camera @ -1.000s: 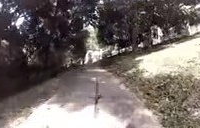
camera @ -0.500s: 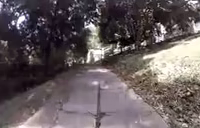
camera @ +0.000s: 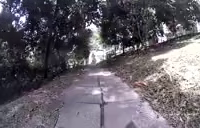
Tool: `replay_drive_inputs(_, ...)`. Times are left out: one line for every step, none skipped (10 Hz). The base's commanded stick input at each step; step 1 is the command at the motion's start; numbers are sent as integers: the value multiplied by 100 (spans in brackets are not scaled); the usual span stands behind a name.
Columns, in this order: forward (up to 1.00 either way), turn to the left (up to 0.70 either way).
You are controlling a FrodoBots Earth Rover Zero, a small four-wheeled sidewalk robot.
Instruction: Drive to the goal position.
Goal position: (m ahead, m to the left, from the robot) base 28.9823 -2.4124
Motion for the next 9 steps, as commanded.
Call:
replay_drive_inputs(0, 0)
replay_drive_inputs(7, 0)
replay_drive_inputs(45, 0)
replay_drive_inputs(99, 0)
replay_drive_inputs(100, 0)
replay_drive_inputs(100, 0)
replay_drive_inputs(100, 0)
replay_drive_inputs(100, 0)
replay_drive_inputs(100, 0)
